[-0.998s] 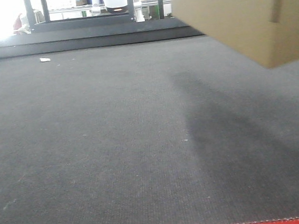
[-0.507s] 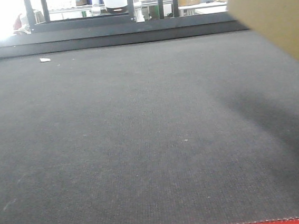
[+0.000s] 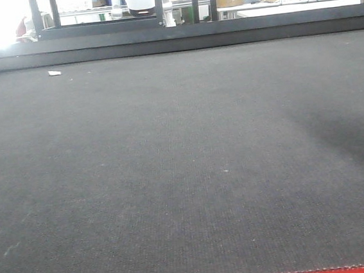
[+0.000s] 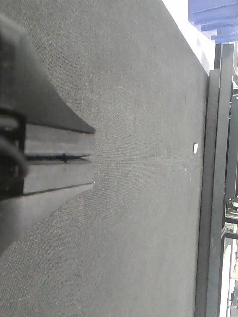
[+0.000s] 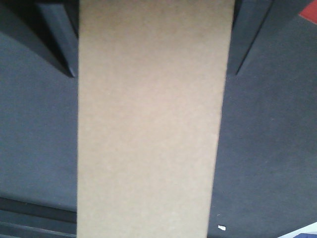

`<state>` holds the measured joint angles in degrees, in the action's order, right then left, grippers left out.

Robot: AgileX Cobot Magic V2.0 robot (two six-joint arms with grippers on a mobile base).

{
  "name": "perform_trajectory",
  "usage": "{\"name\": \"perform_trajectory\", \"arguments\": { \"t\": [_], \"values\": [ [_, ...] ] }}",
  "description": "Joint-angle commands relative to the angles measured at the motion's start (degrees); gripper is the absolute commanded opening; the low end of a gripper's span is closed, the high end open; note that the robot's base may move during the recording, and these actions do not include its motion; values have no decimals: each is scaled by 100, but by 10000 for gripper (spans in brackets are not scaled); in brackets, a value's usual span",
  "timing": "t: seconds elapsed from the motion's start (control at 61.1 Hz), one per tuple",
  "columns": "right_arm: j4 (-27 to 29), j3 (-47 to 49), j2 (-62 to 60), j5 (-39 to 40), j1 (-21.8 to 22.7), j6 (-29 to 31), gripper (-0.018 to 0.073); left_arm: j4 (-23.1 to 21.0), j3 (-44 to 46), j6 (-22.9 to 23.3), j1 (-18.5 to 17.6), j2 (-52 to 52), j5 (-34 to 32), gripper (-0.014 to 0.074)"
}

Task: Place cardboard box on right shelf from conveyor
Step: 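Lift the tan box off the conveyor with the right gripper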

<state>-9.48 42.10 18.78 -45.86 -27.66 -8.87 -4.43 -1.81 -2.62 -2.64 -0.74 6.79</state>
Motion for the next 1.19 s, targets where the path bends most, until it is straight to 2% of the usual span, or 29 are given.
{"name": "perform_trajectory", "arguments": {
  "t": [0.0,1.178],
  "values": [
    [-64,149,51,484,35,52,141,-34,-54,-1,-22,-82,-504,-116],
    [-64,149,51,484,35,52,141,-34,-54,-1,-22,-82,-504,-116]
  ]
}}
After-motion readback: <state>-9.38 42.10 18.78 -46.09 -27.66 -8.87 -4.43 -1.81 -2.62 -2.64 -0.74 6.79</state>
